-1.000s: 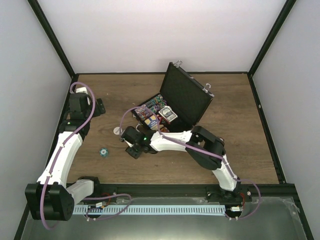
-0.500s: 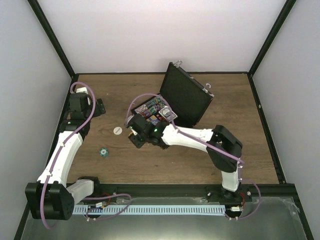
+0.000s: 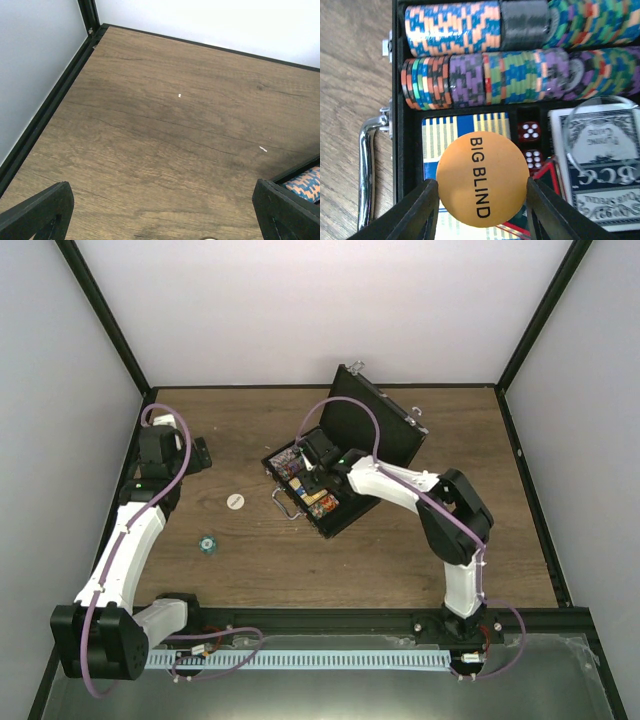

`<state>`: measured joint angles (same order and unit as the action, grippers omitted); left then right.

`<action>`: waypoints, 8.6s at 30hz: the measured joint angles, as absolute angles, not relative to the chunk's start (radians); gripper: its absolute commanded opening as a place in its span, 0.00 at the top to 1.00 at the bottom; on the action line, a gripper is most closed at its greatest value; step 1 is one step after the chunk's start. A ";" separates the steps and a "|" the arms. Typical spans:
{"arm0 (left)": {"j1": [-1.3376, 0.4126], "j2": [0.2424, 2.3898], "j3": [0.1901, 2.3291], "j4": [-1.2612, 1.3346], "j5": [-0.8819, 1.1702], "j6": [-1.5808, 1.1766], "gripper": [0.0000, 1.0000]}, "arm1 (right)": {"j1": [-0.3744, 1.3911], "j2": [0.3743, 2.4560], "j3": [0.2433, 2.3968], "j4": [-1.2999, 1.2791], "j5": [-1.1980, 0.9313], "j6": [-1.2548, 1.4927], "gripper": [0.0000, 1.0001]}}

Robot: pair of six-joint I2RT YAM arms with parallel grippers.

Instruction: Pack up texas hold em set

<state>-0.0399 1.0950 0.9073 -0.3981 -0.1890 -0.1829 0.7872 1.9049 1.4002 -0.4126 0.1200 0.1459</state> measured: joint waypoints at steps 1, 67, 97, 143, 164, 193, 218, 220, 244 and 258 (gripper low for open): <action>-0.040 1.095 0.907 -0.398 -0.189 -0.183 0.00 | 0.788 1.916 1.403 -0.416 0.112 0.142 0.51; -0.040 1.041 0.901 -0.391 -0.260 -0.215 0.00 | 1.028 2.414 1.929 -0.440 0.020 0.024 0.20; -0.040 1.041 0.901 -0.391 -0.257 -0.216 0.00 | 1.031 2.410 1.905 -0.403 0.034 0.011 0.51; -0.039 1.050 0.901 -0.390 -0.234 -0.217 0.00 | 0.746 1.996 1.434 -0.295 0.100 0.155 0.52; -0.040 1.060 0.901 -0.390 -0.234 -0.217 0.00 | 0.742 2.049 1.451 -0.306 0.115 0.174 0.31; -0.040 1.078 0.901 -0.391 -0.211 -0.217 0.00 | 0.532 1.143 0.800 -0.686 0.154 0.569 0.00; -0.068 1.076 0.901 -0.391 -0.197 -0.225 0.00 | 0.036 1.268 0.720 -0.747 0.060 0.699 0.00; -0.072 1.076 0.901 -0.391 -0.198 -0.225 0.00 | 0.036 1.291 0.720 -0.742 0.048 0.688 0.02; -0.081 1.074 0.901 -0.391 -0.205 -0.224 0.00 | 0.060 1.454 0.743 -0.716 -0.005 0.600 0.22; -0.084 1.074 0.901 -0.391 -0.210 -0.224 0.00 | 0.089 1.497 0.771 -0.735 0.038 0.583 0.37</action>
<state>-0.0841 1.0740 0.9009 -0.3908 -0.2100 -0.2245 0.0895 1.4975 0.7712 -0.7345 0.0380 0.5835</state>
